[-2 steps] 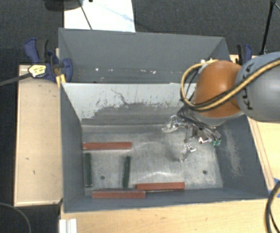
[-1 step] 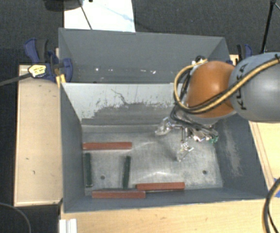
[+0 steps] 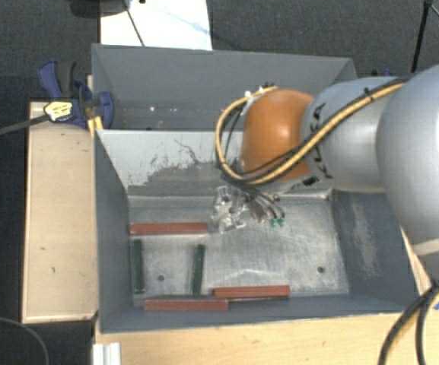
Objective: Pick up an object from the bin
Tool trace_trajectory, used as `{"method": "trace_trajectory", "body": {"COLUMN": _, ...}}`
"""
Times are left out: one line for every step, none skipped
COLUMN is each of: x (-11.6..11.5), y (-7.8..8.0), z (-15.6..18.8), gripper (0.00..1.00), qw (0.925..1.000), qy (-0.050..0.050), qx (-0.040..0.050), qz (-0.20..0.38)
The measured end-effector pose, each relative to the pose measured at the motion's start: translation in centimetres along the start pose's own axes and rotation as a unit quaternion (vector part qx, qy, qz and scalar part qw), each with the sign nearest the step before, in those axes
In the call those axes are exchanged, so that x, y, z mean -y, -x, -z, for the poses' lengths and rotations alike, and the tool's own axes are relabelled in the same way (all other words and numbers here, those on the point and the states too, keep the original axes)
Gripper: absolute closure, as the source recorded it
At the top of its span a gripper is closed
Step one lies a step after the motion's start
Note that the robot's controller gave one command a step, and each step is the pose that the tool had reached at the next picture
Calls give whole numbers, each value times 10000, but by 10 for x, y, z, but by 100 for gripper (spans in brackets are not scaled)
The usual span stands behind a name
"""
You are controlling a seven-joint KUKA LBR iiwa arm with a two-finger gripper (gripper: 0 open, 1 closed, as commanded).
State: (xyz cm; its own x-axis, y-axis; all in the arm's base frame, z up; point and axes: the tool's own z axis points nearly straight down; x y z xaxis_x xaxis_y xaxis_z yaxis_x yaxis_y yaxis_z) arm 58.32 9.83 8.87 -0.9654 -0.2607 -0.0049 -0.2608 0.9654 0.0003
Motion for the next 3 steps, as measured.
{"method": "trace_trajectory", "body": {"x": 0, "y": 0, "z": 0, "gripper": 0, "qw": 10000, "qy": -1, "qx": 0, "qz": 13}}
{"method": "trace_trajectory", "body": {"x": 0, "y": 0, "z": 0, "gripper": 0, "qw": 10000, "qy": -1, "qx": 0, "qz": 17}}
{"method": "trace_trajectory", "body": {"x": -51, "y": 12, "z": -13, "gripper": 100, "qw": 9994, "qy": 3, "qx": 50, "qz": -341}}
